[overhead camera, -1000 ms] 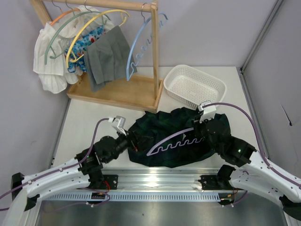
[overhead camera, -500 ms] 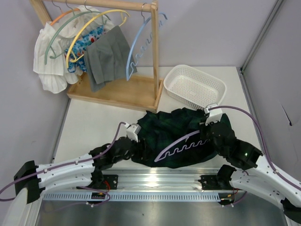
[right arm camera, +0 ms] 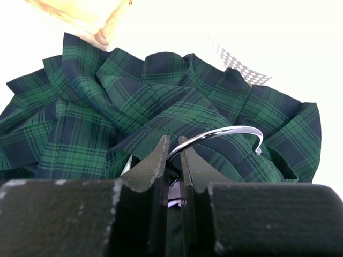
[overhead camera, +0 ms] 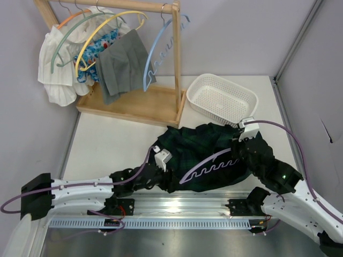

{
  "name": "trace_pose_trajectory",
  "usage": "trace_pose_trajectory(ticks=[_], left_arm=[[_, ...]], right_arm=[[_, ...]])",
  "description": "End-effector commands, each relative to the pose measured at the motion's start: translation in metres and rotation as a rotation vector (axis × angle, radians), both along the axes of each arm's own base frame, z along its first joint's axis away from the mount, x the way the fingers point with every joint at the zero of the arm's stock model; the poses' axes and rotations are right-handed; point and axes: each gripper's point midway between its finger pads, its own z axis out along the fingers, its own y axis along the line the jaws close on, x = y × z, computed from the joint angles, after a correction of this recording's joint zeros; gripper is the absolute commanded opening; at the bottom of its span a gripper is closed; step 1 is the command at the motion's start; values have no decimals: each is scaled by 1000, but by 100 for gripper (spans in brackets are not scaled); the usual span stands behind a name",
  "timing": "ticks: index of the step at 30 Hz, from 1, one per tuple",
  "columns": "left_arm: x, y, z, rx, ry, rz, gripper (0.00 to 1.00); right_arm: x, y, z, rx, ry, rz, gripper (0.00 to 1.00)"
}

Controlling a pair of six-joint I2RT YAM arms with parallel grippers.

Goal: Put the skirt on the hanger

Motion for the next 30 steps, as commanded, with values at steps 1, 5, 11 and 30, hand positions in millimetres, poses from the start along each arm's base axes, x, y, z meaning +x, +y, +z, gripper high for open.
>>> trace_pose_trajectory(ticks=[1, 5, 11, 30], left_arm=[[-1, -12, 7, -34, -58, -14, 71], [-6, -15, -3, -5, -56, -20, 72], [0, -18, -18, 41, -59, 8, 72], [30, -34, -12, 32, -131, 140, 30]], right_arm=[[6, 4, 24, 60, -47, 11, 0], [8, 5, 24, 77, -53, 24, 0], [8, 5, 26, 100, -52, 34, 0], [3, 2, 26, 96, -63, 56, 0]])
